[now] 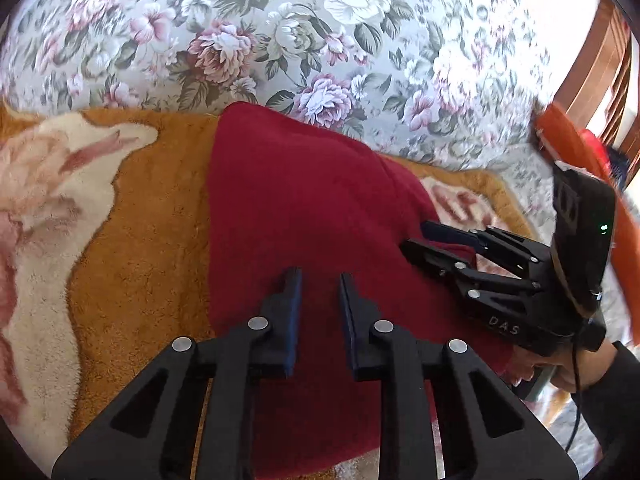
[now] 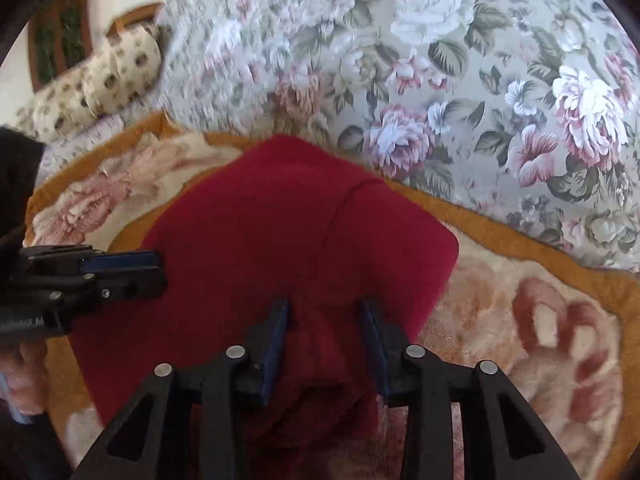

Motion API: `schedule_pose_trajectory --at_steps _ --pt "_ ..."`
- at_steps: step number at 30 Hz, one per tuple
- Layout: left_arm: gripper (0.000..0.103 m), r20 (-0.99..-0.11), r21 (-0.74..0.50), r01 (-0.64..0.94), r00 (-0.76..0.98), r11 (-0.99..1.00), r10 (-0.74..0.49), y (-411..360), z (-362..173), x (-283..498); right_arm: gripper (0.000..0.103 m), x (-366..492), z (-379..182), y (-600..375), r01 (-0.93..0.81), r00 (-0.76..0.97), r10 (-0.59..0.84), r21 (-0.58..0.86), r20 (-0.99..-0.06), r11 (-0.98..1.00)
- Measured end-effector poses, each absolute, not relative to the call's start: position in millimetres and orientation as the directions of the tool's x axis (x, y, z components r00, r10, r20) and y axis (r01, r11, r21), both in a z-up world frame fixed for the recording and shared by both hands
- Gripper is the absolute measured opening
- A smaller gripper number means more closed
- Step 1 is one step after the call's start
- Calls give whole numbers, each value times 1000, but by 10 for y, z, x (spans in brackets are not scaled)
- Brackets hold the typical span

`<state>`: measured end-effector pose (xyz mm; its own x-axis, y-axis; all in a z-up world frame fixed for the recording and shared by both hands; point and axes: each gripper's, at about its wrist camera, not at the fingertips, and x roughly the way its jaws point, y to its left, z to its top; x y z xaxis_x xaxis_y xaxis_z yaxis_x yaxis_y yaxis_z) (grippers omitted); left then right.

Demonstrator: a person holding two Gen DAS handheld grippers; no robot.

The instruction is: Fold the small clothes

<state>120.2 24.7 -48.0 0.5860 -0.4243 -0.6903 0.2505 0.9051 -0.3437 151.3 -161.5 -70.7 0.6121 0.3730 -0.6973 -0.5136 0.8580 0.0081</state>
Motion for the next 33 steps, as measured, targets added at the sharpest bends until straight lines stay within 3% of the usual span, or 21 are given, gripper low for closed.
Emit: schedule_pose_trajectory --at_steps 6,10,15,18,19,22,24,33 --pt "18 -731 -252 200 602 947 -322 128 -492 1171 37 1457 -694 -1624 -490 625 361 12 -692 871" --pt "18 -743 -199 179 614 964 -267 59 -477 1154 37 1259 -479 -1542 -358 647 227 -28 -728 933" --pt "18 -746 -50 165 649 985 -147 -88 -382 963 39 410 -300 -1578 -109 707 69 -12 -704 994" --pt "19 -760 -51 167 634 985 -146 -85 -276 650 39 -152 -348 -1548 -72 729 73 30 -681 997" --pt "26 -757 -65 168 633 984 -158 -61 -258 538 39 -242 -352 -1537 -67 733 63 21 -677 998" --pt "77 -748 -89 155 642 984 -168 58 -258 204 39 -531 -193 -1569 -37 821 32 2 -571 999" --pt "78 -746 -86 134 648 987 -153 117 -289 79 39 -609 -161 -1598 -18 844 16 2 -536 1000" --pt "77 -775 -112 91 615 989 -145 185 -376 83 39 -563 -186 -1410 -36 830 -21 -91 -557 995"
